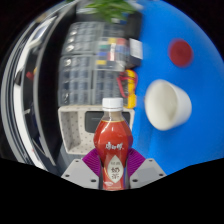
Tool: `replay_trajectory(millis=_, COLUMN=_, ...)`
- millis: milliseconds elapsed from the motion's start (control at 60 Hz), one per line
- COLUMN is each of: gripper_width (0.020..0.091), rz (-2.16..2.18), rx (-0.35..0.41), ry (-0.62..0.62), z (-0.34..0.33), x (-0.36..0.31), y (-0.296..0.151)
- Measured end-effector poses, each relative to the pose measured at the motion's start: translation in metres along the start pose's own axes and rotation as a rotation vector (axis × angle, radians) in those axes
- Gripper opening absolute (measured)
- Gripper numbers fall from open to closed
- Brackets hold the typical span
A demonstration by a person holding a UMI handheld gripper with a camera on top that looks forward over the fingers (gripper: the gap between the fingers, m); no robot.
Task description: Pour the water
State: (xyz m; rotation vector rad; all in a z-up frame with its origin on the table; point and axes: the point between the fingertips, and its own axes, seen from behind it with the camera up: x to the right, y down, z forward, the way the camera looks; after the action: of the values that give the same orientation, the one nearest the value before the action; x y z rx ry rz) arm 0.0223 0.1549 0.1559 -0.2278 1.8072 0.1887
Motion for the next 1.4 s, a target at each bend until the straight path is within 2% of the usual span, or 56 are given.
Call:
replay_trajectory(millis=133, gripper_width=0.0308, rz=-0.411, rx=0.028, ry=0.01, z=-0.015, x=-0.044, y=-0.035)
replay_trajectory(millis=217, gripper_width=0.0307, rz=-0.67, rx=0.078, ry=0.02, z=-0.026, x=-0.074, y=-0.063)
replay_trajectory(millis=350, gripper_width=0.0323, rz=-1.121, rx=0.249, ry=0.111, z=-0.046, x=-0.102, y=-0.131)
replay_trajectory(millis=400, gripper_width=0.0323, rz=-1.239, rx=0.289, ry=0.148, z=-0.051, x=-0.101, y=-0.154)
replay_trajectory(millis=533, gripper_width=0.0324, rz=-1.33, rx=0.302, ry=0.206, z=-0.061, x=-0.081, y=-0.207)
replay_trajectory(millis=633, gripper_width=0.0323, rz=-1.397, rx=0.344, ry=0.231, z=-0.064, x=-0.053, y=-0.243)
replay_trajectory(millis=767, gripper_width=0.0322, rz=-1.443, rx=0.264, ry=0.3, z=-0.054, x=0.007, y=-0.266)
replay_trajectory(millis=917, gripper_width=0.032, rz=-1.435, rx=0.168, ry=0.288, z=-0.042, x=0.064, y=-0.264)
replay_trajectory(millis=933, gripper_width=0.0359, rz=-1.433, rx=0.159, ry=0.286, z=-0.04, x=0.07, y=-0.263)
replay_trajectory(millis=967, gripper_width=0.0326, rz=-1.441, rx=0.193, ry=0.247, z=-0.04, x=0.066, y=-0.263)
replay_trajectory(millis=1183, gripper_width=0.0337, rz=-1.443, rx=0.234, ry=0.208, z=-0.045, x=0.067, y=-0.258)
replay_trajectory(millis=1267, gripper_width=0.0395, rz=-1.444, rx=0.233, ry=0.209, z=-0.047, x=0.068, y=-0.258)
replay_trajectory(millis=1350, gripper_width=0.0484, rz=-1.437, rx=0.21, ry=0.22, z=-0.047, x=0.07, y=-0.255)
replay_trajectory(millis=1400, gripper_width=0.0636, rz=-1.414, rx=0.177, ry=0.238, z=-0.049, x=0.078, y=-0.251)
